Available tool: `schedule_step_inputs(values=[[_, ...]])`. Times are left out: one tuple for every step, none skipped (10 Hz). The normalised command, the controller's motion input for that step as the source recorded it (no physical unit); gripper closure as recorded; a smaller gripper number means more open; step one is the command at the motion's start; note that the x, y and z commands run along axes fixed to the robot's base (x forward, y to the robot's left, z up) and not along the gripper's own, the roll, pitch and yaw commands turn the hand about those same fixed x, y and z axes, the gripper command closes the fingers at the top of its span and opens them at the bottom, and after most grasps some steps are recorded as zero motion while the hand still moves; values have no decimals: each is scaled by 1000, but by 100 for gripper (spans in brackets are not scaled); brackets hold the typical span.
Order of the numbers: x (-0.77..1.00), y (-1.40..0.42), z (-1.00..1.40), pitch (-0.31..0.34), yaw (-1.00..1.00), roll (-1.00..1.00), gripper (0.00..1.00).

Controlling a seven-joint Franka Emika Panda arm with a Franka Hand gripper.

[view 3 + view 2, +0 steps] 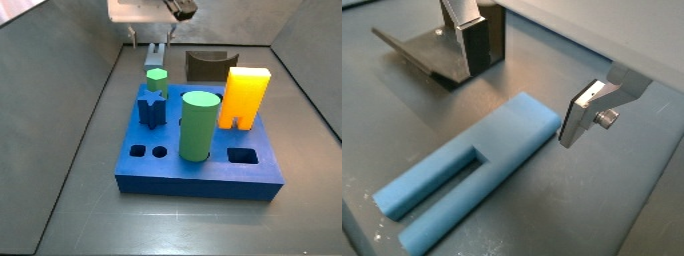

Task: Pick up the square-circle object. Move up. Rotate the square-circle object. Place the square-circle object on the fixture. Regrasp the square-circle object. Move to above the board. Insert the square-circle object.
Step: Rotate the square-circle object.

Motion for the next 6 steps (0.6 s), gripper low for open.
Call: schedule_step_inputs(values=[[43, 9, -942, -77, -9, -74, 0], [42, 10, -836, -83, -5, -93, 0], [38, 9, -736, -91, 0, -110, 0], [31, 12, -619, -103, 2, -126, 0], [33, 19, -508, -109, 3, -142, 0], [33, 20, -430, -114, 4, -153, 0]])
